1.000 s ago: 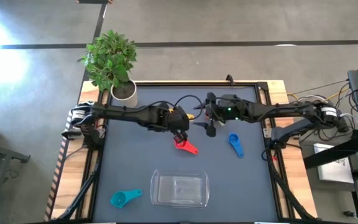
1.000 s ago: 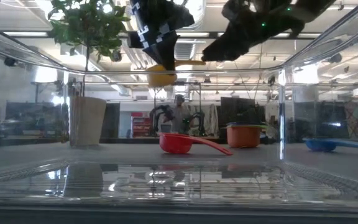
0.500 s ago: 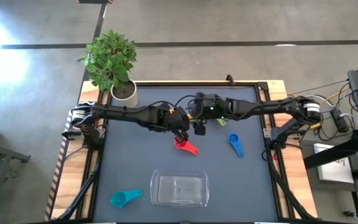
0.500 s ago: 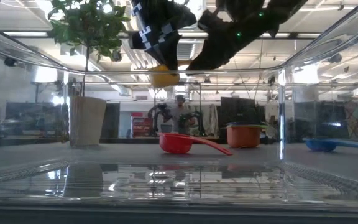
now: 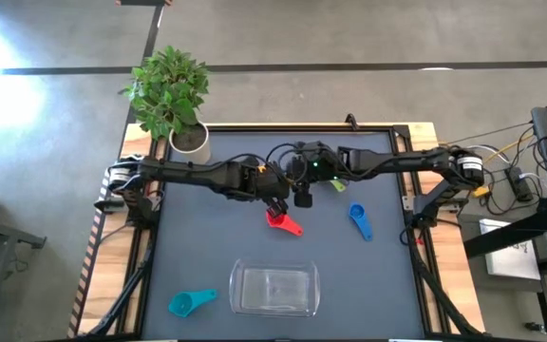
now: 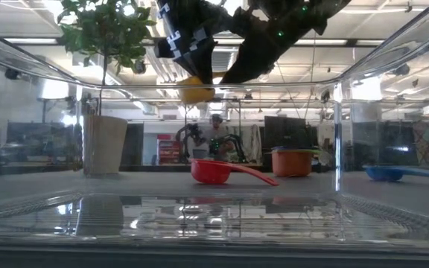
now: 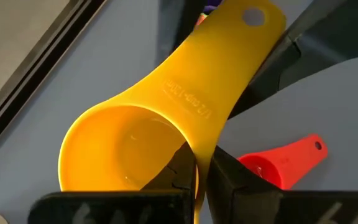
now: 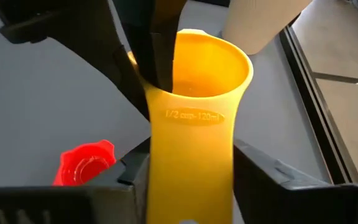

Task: Nest measuring cups in basket
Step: Stack the yellow measuring cup on top of the violet measuring cup

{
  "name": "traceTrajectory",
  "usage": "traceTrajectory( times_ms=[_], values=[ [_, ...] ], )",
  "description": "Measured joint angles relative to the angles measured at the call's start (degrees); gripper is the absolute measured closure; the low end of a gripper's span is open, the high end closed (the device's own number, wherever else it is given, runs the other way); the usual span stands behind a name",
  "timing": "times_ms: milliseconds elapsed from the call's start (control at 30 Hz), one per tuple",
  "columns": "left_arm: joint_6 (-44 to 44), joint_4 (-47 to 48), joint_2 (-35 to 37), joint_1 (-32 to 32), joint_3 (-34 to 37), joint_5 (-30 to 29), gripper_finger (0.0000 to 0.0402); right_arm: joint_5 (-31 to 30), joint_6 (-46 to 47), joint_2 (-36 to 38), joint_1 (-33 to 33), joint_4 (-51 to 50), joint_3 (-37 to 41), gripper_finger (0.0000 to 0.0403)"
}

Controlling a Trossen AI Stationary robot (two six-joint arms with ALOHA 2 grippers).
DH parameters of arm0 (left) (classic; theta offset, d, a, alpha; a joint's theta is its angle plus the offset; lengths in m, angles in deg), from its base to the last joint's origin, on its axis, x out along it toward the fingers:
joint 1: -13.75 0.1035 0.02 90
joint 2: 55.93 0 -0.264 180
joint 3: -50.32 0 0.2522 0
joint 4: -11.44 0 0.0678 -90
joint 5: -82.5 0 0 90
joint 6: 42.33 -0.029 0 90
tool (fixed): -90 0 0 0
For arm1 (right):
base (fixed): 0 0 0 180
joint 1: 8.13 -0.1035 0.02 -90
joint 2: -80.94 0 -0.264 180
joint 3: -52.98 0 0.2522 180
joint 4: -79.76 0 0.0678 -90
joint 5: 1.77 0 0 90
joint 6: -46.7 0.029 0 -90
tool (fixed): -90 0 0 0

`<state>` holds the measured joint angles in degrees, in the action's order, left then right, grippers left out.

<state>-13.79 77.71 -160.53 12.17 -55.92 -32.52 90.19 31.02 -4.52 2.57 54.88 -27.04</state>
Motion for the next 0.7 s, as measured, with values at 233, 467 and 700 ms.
traceTrajectory(
  times_ms=[233,467,700],
  values=[
    [-0.07,-0.17,0.02,0.0,0.0,0.34,0.0401,-0.25,0.09,0.15,0.02,-1.18,-0.01,0.0284],
    [-0.29,-0.09,0.02,-0.02,0.0,1.55,0.0401,-0.15,-0.28,0.19,0.0,-1.61,-0.01,0.0278],
    [-0.4,-0.06,0.02,-0.02,0.0,1.85,0.0401,-0.26,-0.68,0.24,0.02,-1.72,0.0,0.0283]
  ],
)
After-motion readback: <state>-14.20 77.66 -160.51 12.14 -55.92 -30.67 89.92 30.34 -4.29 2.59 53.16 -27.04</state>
